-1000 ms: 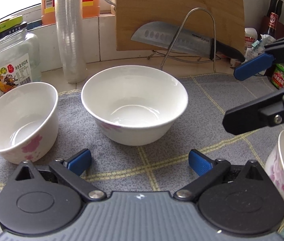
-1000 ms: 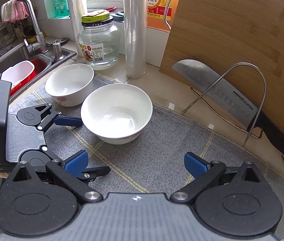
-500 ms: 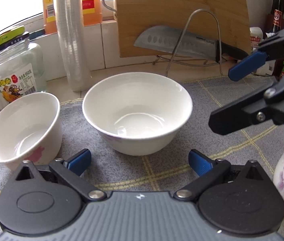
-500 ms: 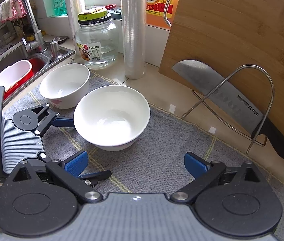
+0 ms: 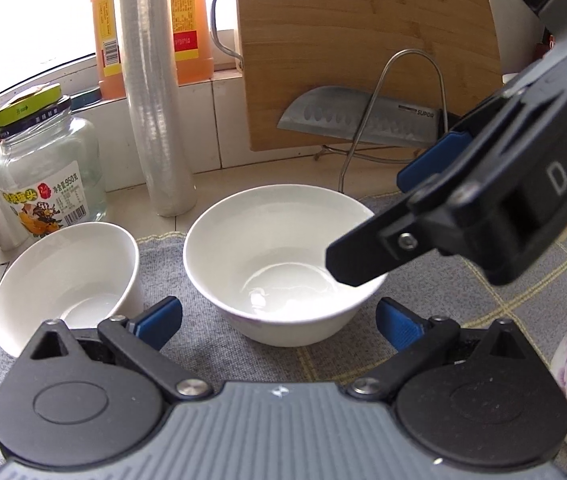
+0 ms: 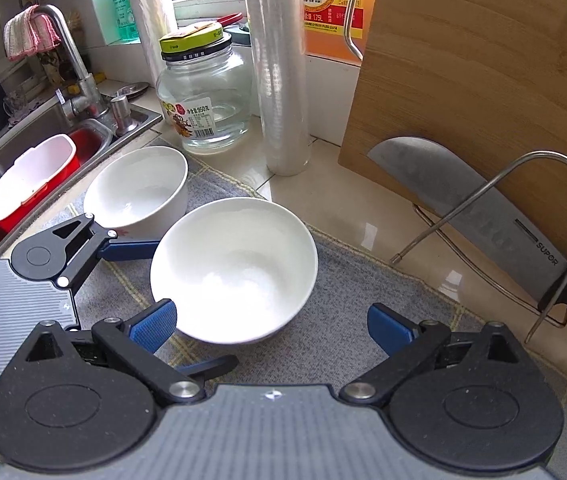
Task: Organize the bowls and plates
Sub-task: 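Close the right gripper on the second bowl's rim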
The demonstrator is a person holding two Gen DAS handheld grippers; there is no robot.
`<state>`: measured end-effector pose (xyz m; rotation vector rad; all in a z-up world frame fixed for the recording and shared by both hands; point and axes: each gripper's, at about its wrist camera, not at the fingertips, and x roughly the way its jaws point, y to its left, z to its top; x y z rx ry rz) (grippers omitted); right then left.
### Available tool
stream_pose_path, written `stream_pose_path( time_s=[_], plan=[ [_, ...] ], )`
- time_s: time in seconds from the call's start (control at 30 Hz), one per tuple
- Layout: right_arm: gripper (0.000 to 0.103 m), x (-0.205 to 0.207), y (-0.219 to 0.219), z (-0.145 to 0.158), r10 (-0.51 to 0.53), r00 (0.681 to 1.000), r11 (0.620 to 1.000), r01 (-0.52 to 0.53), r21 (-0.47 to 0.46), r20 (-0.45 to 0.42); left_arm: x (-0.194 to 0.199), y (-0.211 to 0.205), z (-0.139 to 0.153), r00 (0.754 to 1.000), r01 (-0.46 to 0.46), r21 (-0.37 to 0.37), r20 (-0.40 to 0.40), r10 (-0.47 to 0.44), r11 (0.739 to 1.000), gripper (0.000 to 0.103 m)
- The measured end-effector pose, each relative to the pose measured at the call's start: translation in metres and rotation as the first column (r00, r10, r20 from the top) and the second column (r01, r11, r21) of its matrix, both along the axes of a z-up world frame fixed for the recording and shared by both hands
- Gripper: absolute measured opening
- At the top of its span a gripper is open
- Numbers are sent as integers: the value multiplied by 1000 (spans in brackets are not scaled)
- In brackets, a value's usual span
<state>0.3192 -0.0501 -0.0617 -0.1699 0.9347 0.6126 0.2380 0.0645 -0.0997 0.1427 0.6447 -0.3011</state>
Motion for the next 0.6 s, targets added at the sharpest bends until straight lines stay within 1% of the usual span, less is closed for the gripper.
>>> stream_pose_path(
  time_s=[0.2,0.33,0.37,0.47,0.6],
  plan=[
    [100,20,11,-4,37,999,999,-37,14,-22,0,1,1,1000,0,-18,-1,0,1000,97],
    [93,33,15,-8,52,998,998,-51,20,-43,0,2,3,1000,1,-26,1,-1,1000,95],
    [93,35,16,-8,53,997,998,-52,22,-47,0,2,3,1000,2,-22,3,-2,1000,95],
    [86,41,20,-11,63,997,998,-62,17,-55,-1,1,3,1000,10,-9,14,-10,1000,95],
    [80,44,24,-14,72,996,997,-72,12,-59,1,2,4,1000,23,-13,10,-22,1000,93]
  ],
)
